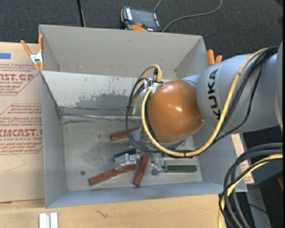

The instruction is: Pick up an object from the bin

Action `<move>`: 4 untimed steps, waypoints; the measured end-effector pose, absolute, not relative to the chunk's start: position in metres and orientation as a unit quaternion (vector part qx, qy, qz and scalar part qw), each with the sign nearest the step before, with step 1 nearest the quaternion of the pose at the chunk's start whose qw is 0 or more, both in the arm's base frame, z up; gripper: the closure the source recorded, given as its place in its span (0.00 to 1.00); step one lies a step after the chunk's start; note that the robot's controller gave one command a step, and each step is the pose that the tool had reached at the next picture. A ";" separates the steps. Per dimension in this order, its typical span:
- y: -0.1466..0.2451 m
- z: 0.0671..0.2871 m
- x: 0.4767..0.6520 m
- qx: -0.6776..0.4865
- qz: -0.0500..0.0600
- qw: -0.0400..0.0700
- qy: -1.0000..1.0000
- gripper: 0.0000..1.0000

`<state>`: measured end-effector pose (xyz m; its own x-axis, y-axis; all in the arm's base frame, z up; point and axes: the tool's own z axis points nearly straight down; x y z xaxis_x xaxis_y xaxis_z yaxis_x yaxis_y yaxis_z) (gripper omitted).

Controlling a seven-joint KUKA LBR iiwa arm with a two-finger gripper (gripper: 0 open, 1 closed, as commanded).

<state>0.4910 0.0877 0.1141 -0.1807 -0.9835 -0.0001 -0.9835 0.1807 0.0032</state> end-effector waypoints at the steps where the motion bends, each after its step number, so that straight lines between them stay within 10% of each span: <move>1: 0.103 0.068 0.530 0.646 -0.001 0.000 -0.763 0.00; 3: 0.007 0.071 0.576 0.589 -0.001 -0.003 -0.808 0.00; 4: 0.006 0.073 0.578 0.589 0.001 -0.003 -0.808 1.00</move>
Offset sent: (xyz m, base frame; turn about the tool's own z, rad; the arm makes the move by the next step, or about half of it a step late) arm 0.0388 0.0141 -0.0441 -0.0175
